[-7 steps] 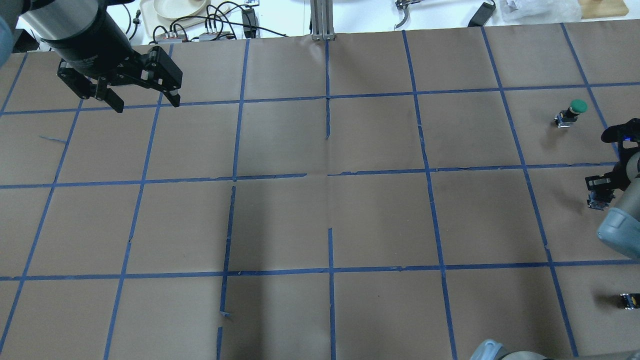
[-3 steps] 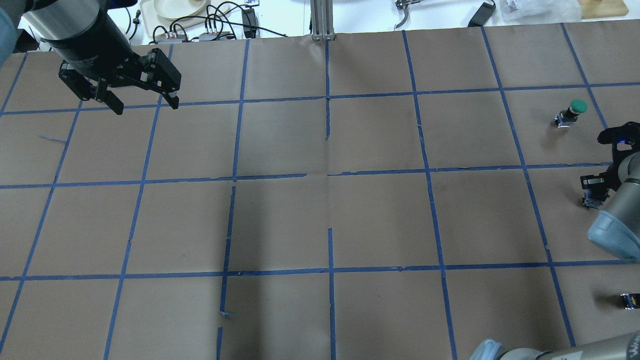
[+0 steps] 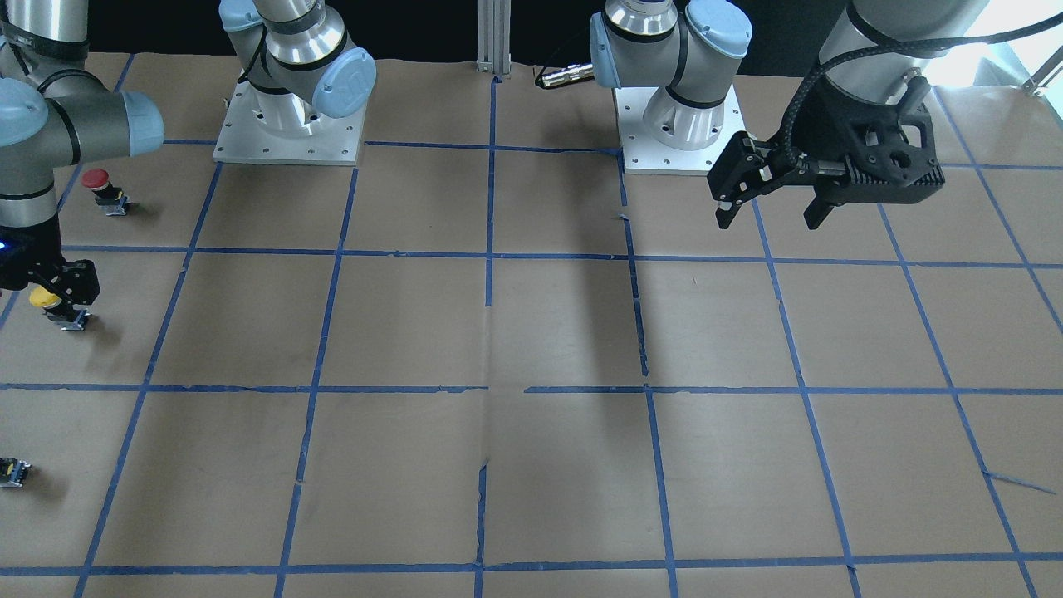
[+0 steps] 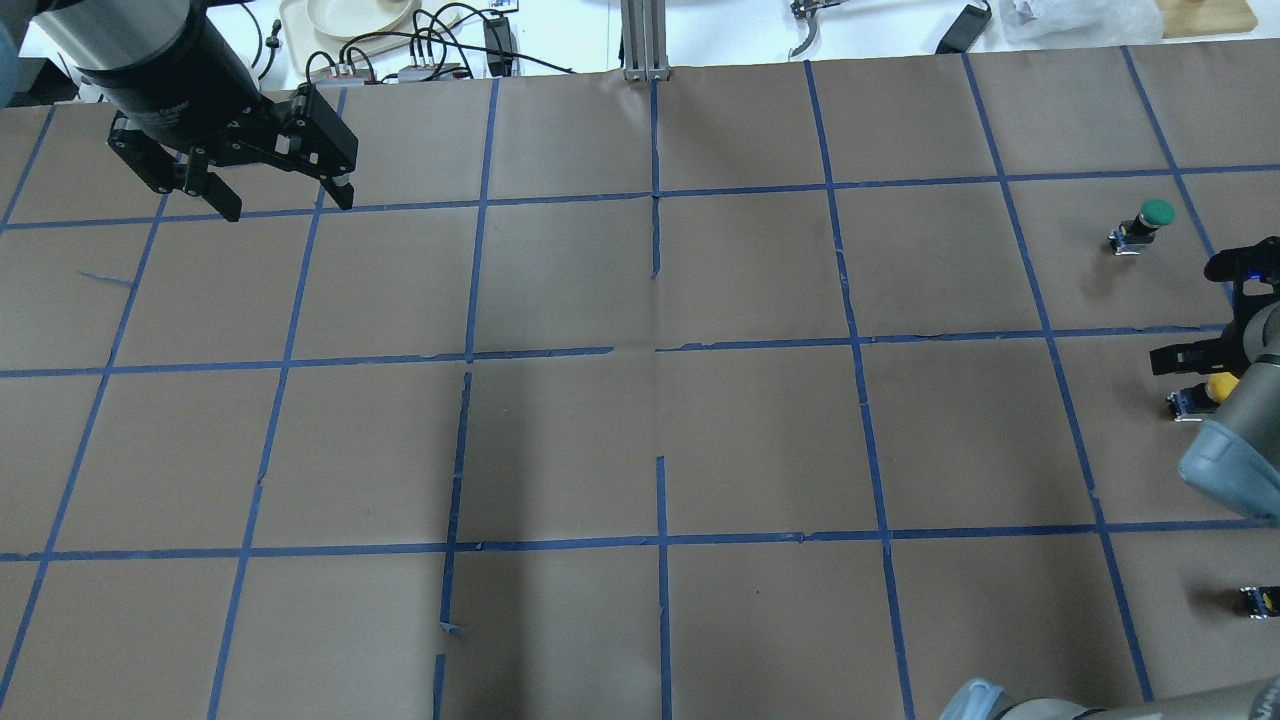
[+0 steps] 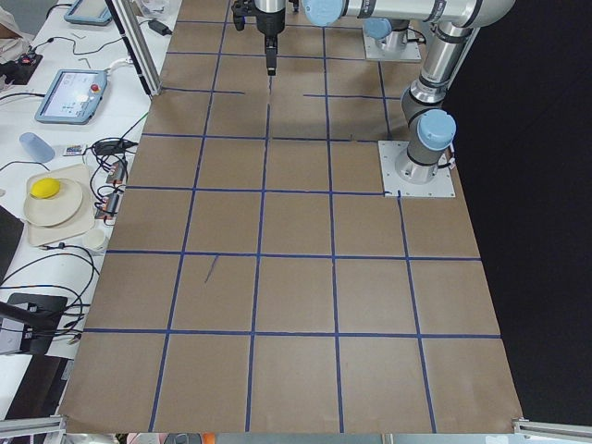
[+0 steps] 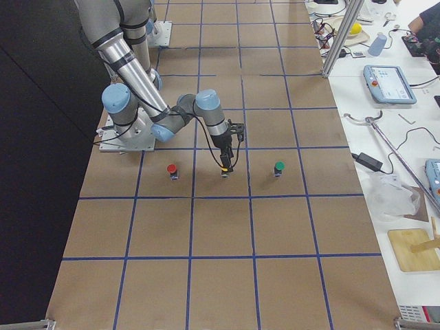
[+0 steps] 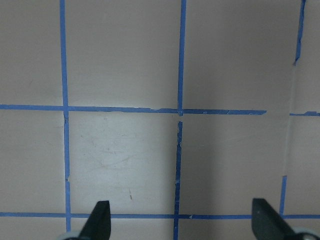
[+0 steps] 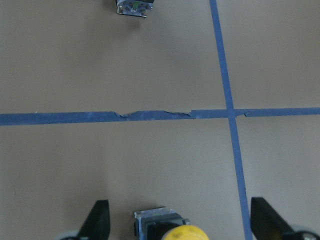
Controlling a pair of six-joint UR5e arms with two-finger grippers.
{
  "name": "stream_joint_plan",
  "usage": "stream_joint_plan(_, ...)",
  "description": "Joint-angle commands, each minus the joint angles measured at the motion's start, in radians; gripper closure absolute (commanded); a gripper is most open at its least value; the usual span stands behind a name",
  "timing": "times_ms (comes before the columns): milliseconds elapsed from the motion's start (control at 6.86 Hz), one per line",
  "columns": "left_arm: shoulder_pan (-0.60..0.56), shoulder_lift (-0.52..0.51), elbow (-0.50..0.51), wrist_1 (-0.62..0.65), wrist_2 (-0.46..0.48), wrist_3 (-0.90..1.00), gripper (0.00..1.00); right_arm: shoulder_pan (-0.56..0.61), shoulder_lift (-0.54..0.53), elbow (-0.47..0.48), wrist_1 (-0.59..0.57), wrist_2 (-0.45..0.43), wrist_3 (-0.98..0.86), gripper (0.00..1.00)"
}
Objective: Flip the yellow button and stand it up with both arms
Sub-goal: 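Open the right gripper and release the standing yellow button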
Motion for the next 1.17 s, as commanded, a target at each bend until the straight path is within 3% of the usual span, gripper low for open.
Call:
stream_joint_plan(0, -0.007, 0.005, 0.002, 0.001, -0.007, -0.001, 0.0, 0.008, -0.115, -0.042, 0.234, 0.002, 0.081, 0.0)
stream_joint_plan(292, 0.0, 0.009, 0.002, 0.001, -0.01, 0.004, 0.0, 0.036, -0.181, -0.163, 0.516, 0.002, 0.173, 0.0)
stream_joint_plan(729, 0.007, 0.005, 0.004, 0.01, 0.033, -0.007, 0.0, 0.132, -0.248, -0.451, 1.085, 0.004, 0.395, 0.0)
stream_joint_plan(1021, 0.005, 0.003, 0.004, 0.012, 0.031, -0.065, 0.0, 0.241, -0.307, -0.551, 1.293, -0.004, 0.538, 0.0)
